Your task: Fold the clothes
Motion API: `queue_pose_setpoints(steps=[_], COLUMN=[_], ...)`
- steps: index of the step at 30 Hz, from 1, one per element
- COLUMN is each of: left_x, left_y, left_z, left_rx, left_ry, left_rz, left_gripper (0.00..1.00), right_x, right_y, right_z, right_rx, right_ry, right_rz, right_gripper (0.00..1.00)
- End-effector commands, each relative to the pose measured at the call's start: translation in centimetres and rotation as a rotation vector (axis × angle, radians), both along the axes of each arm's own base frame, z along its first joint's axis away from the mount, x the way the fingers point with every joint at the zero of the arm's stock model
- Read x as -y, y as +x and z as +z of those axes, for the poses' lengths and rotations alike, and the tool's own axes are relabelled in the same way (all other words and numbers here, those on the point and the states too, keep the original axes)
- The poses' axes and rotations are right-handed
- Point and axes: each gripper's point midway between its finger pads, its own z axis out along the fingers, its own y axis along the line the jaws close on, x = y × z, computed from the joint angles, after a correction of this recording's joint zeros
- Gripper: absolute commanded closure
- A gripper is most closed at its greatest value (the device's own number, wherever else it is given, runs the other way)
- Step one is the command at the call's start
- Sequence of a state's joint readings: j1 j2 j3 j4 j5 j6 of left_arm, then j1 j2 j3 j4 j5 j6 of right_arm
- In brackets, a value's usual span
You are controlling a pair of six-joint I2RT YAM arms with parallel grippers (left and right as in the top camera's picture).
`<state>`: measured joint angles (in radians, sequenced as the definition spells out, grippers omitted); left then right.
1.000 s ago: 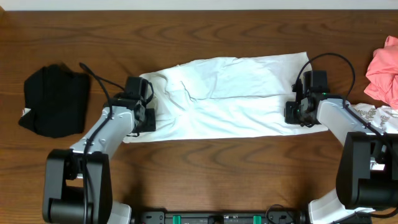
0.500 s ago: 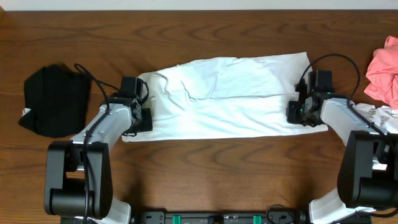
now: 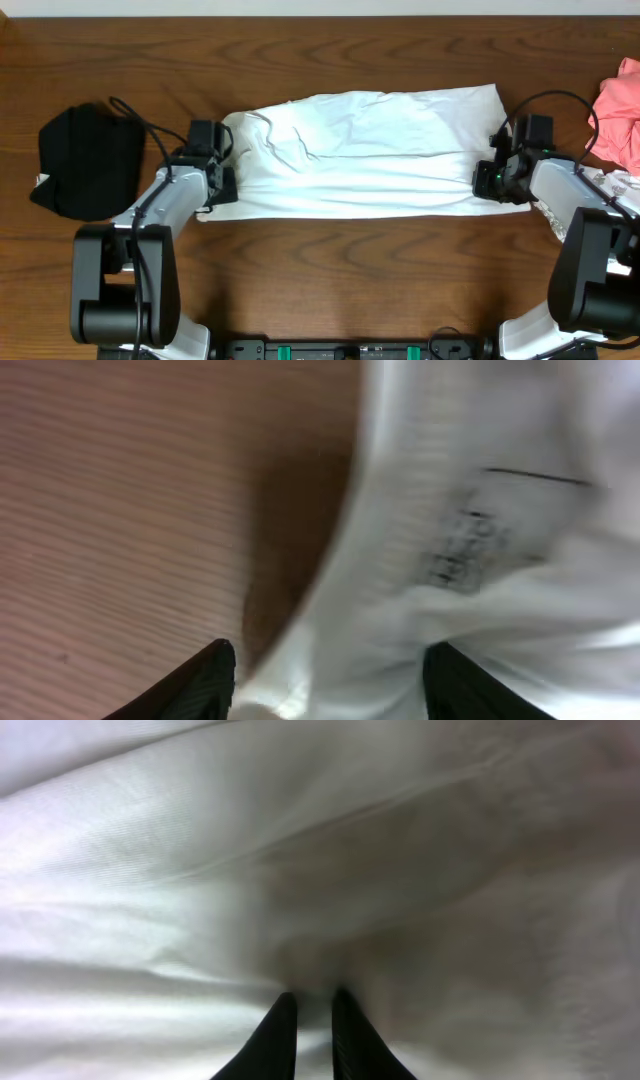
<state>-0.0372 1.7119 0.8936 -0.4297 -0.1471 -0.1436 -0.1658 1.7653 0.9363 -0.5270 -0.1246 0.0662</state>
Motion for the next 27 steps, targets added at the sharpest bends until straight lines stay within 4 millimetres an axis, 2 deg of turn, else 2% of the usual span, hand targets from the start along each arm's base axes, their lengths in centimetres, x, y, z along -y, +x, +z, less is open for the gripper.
queue_pose_setpoints(steps=[1,6,11,16,19,24,27], left_x=[-2.7,-3.6,-3.4,-2.8,-2.1,-1.1,-0.5], left_y=[-0.7,-0.8,-0.5,0.9,1.9,3.0,3.9], left_z=[-0.7,-0.6,-0.2,2.5,5.0,8.9,10.3], left_rx=[-0.041,-0.041,-0.026,0.057,0.144,0.278,0.345], left_ry=[0.107,0.117,0.108,0.067,0.025,-0.027,-0.063], left_rz=[0.028,0.048,0.048,0.040,0.030,0.011,-0.006], left_gripper=[0.38,0.38,0.38,0.38,0.37,0.37,0.37], right_x=[3.6,3.5,3.5,2.5,2.4,2.6,2.4], right_y=[-4.6,-4.6,-4.6,-3.4,-1.8,1.4,3.0], right_z=[-3.9,-3.9,-3.9,-2.8,-0.3,6.0,9.5], right_rx=[-0.189,-0.189,-0.188,-0.156,-0.107,0.042,0.144], right_ry=[-0.135,-0.131,-0.127,-0.073,-0.067,-0.091,-0.101], right_rz=[-0.087,-0.089,-0.087,-0.076,-0.070,-0.063,-0.049], right_gripper=[0.86,0.86,0.88,0.82,0.79,0.76,0.72])
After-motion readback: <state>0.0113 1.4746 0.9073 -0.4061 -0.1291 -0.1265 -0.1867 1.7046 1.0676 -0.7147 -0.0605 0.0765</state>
